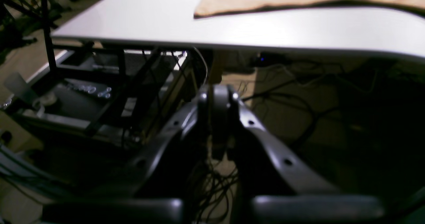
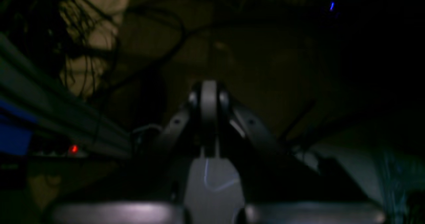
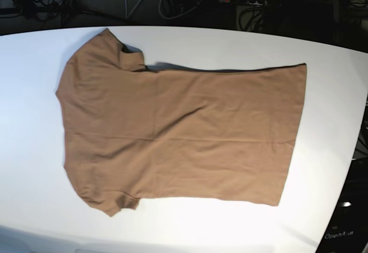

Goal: Fold the T-shirt properly

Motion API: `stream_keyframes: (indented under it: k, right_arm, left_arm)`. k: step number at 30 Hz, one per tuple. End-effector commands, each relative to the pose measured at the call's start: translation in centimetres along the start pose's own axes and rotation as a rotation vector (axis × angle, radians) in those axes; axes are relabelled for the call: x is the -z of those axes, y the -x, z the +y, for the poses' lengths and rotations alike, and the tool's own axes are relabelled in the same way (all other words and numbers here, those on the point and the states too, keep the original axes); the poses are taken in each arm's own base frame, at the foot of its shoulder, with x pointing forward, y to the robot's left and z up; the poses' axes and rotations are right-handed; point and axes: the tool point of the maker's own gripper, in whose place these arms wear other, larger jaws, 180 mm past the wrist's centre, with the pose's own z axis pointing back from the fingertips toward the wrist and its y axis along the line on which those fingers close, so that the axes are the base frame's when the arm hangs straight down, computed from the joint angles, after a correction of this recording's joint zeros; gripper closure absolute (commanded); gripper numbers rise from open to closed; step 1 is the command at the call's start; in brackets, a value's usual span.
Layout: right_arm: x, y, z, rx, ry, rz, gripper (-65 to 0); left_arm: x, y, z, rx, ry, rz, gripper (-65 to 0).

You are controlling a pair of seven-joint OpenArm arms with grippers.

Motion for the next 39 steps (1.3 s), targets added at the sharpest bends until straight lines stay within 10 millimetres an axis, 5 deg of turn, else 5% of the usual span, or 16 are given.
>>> stream_keyframes:
  k: [1,6,12,22,29,33,39]
  right_arm:
    - [-0.8,-1.0,-0.4,-0.012,-0.002,-0.039,-0.1]
    - [-0.6,-3.9,-0.5,-0.028,-0.017,-0.131,-0.7]
    - [1.3,-6.6,-1.6,-0.064,-0.029,-0.221,-0.7]
    - [8.9,-12.1,-4.2,-0.15,-0.02,-0.157,-0.9]
    - [12.5,-17.8,-4.1,-0.176,-0.028,-0.126,-1.0]
    - [13.8,-20.2,-4.2,-0.18,-0.014,-0.106,-1.5]
    - [14.5,-23.6,-3.6,0.054,-0.055,-0.114,-19.6]
  left_arm:
    - [-0.6,-0.8,-0.3,0.01,0.028,-0.022,-1.1]
    - [-0.2,-0.9,-2.0,0.039,0.119,0.007,-1.1]
    - [2.8,-3.1,-2.8,0.038,0.14,0.04,-1.1]
    - [8.6,-9.8,-4.7,0.029,0.162,0.101,-1.8]
    - [10.8,-10.7,-4.3,0.059,0.159,0.193,-22.6]
    - [10.9,-10.7,-3.7,0.067,0.139,0.189,-28.1]
    - [11.1,-10.8,-2.7,0.089,0.119,0.189,-28.5]
